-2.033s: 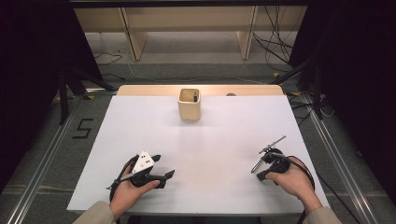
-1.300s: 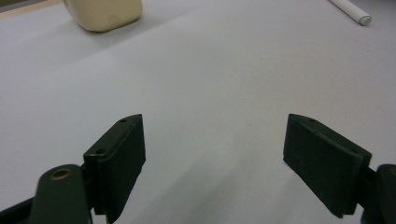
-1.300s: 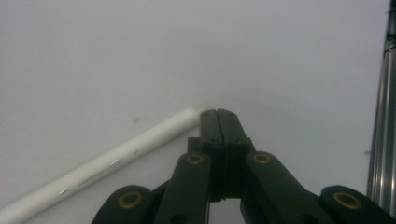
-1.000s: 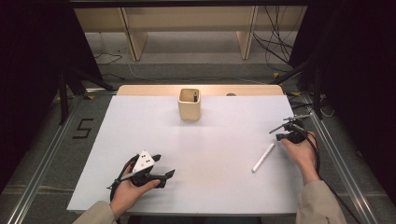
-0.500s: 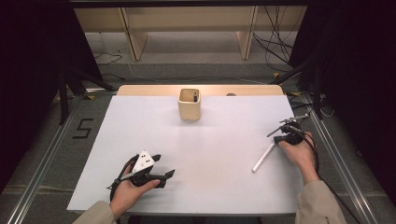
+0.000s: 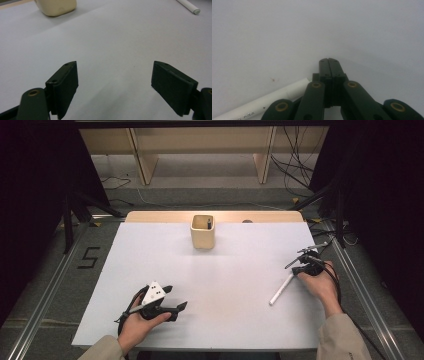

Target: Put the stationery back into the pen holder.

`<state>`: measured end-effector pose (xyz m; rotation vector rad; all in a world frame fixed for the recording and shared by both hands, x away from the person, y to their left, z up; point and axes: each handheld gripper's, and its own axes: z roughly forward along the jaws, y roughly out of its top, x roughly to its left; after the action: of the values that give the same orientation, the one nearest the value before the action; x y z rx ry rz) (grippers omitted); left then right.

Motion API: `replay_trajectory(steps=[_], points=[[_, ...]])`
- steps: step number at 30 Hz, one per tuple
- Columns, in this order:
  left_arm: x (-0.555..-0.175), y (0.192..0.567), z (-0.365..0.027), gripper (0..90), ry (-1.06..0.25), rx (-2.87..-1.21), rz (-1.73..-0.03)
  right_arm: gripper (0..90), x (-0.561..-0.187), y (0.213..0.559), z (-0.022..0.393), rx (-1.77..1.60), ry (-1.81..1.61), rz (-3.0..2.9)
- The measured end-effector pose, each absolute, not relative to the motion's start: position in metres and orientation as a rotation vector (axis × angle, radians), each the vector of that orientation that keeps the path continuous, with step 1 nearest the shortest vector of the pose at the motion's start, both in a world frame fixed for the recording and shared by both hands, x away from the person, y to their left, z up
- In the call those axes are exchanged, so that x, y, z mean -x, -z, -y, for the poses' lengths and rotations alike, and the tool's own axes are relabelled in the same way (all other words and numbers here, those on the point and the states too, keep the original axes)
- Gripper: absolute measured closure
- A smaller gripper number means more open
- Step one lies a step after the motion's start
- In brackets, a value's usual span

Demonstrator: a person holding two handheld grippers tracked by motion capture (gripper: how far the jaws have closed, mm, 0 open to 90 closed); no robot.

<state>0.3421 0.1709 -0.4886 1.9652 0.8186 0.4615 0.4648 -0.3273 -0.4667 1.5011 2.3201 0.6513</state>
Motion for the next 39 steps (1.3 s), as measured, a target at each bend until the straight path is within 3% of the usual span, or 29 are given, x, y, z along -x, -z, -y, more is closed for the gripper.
replay_trajectory(steps=[27,30,33,39], points=[[-0.342,0.489,-0.169,22.2,-0.455,-1.967,-0.817,89.8,-0.465,0.464,0.322,-1.466,-0.657,-2.292],[-0.342,0.489,-0.169,22.5,-0.451,-1.965,-0.816,84.5,-0.460,0.462,0.322,-1.467,-0.681,-2.262],[-0.342,0.489,-0.168,22.8,-0.448,-1.965,-0.813,73.6,-0.453,0.460,0.322,-1.476,-0.721,-2.202],[-0.341,0.489,-0.164,23.8,-0.440,-1.969,-0.805,63.4,-0.434,0.455,0.318,-1.475,-0.798,-2.106]])
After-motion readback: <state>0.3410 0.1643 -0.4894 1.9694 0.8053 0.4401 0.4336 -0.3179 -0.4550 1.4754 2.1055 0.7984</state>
